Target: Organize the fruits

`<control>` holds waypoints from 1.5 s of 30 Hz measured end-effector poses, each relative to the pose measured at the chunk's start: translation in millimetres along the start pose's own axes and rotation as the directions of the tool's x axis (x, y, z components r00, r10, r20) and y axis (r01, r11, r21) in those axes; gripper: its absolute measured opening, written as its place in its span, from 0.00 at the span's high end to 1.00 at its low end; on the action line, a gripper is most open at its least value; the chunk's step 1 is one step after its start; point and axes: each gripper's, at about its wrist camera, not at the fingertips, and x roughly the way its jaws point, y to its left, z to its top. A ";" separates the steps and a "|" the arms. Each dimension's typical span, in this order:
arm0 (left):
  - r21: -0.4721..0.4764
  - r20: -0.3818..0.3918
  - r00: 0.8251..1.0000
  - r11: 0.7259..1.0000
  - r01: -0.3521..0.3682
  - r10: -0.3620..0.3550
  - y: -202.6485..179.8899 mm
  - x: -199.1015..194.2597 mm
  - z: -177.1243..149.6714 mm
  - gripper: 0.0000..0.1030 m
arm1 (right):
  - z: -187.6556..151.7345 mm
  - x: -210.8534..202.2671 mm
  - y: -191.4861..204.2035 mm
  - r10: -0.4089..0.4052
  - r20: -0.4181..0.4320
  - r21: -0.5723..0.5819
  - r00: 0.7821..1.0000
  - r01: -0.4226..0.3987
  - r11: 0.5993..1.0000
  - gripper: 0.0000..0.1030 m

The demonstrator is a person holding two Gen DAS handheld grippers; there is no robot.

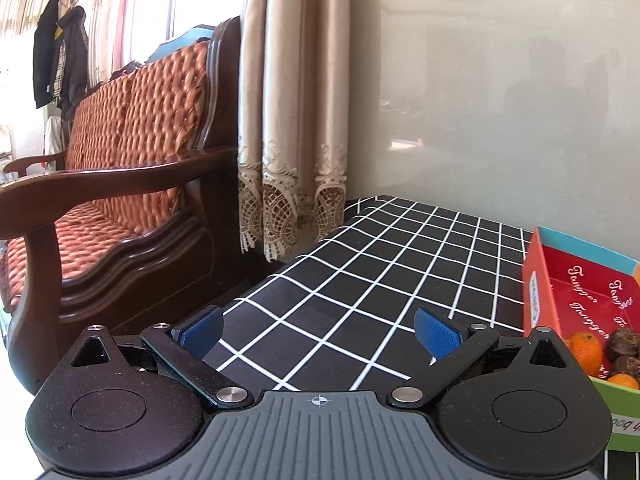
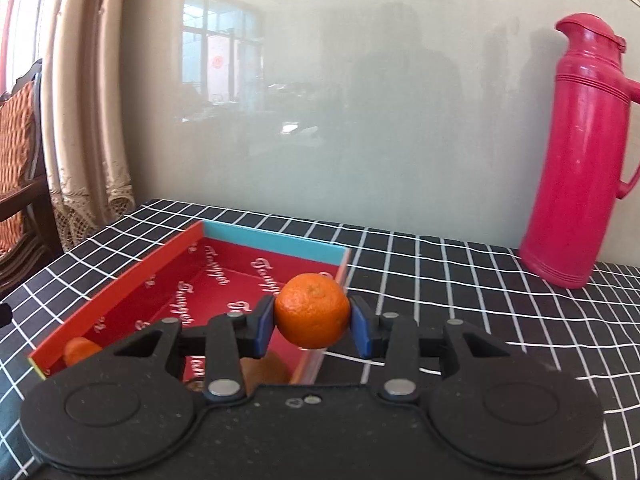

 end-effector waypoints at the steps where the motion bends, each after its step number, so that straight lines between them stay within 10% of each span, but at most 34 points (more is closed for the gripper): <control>1: -0.002 -0.002 1.000 1.000 -0.003 0.003 2.0 0.7 -0.3 0.02 | 0.2 0.7 4.9 0.008 -0.001 -0.003 1.000 -0.008 1.000 0.63; 15: 0.001 -0.003 1.000 1.000 0.010 -0.010 4.0 1.1 -0.5 0.02 | -4.9 9.7 52.3 0.091 -0.056 -0.049 0.994 -0.093 0.994 0.62; 19: -0.007 -0.001 0.999 0.999 0.039 -0.039 -2.2 -3.0 1.0 0.02 | -8.7 8.2 55.7 0.060 -0.029 -0.070 0.998 -0.062 0.996 0.19; 24: -0.033 0.006 0.997 0.996 0.077 -0.077 -14.4 -9.7 4.5 0.01 | 2.0 -16.7 25.4 0.023 0.090 -0.007 0.996 -0.022 1.000 0.02; 45: 0.170 0.005 0.931 0.918 0.358 -0.364 -147.7 -114.4 -20.6 0.00 | -54.2 -104.0 -108.6 -0.206 0.069 0.158 0.976 0.193 0.968 0.00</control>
